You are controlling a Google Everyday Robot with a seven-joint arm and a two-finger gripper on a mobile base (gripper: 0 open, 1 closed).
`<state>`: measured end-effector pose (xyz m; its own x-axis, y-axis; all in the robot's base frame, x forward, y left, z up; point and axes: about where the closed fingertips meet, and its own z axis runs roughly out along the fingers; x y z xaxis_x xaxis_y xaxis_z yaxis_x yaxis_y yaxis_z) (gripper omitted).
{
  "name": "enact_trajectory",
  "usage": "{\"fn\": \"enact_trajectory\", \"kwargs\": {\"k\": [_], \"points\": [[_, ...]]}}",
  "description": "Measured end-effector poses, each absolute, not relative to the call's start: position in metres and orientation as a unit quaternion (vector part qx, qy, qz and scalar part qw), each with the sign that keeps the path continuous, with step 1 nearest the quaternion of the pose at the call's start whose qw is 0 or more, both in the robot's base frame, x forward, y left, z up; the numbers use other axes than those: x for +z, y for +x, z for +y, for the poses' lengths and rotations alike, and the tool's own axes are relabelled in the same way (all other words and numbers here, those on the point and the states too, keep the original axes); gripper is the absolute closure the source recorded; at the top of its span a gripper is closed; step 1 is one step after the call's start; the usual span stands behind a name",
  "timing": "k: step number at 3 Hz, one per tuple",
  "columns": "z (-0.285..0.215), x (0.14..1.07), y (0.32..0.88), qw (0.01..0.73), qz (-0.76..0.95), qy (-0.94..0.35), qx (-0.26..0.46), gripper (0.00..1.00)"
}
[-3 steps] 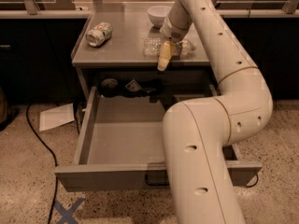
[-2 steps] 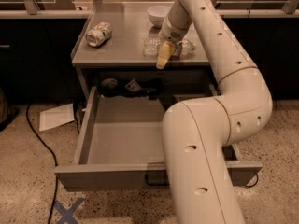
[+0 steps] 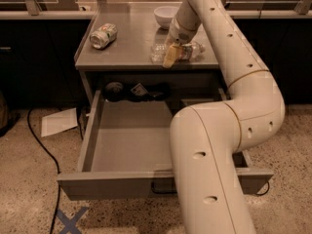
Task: Place water bottle into top drawer
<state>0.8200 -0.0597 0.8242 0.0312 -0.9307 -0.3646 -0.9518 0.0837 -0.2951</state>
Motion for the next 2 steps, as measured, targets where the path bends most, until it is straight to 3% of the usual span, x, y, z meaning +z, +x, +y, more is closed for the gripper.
{"fn": "enact_trajectory", "kwargs": {"k": [1, 2], "points": [[-0.0548, 0.8402, 0.814, 0.273, 0.677, -0.682, 0.044, 0.88], [-0.053, 0.84, 0.814, 0.274, 0.676, -0.683, 0.047, 1.0]]}}
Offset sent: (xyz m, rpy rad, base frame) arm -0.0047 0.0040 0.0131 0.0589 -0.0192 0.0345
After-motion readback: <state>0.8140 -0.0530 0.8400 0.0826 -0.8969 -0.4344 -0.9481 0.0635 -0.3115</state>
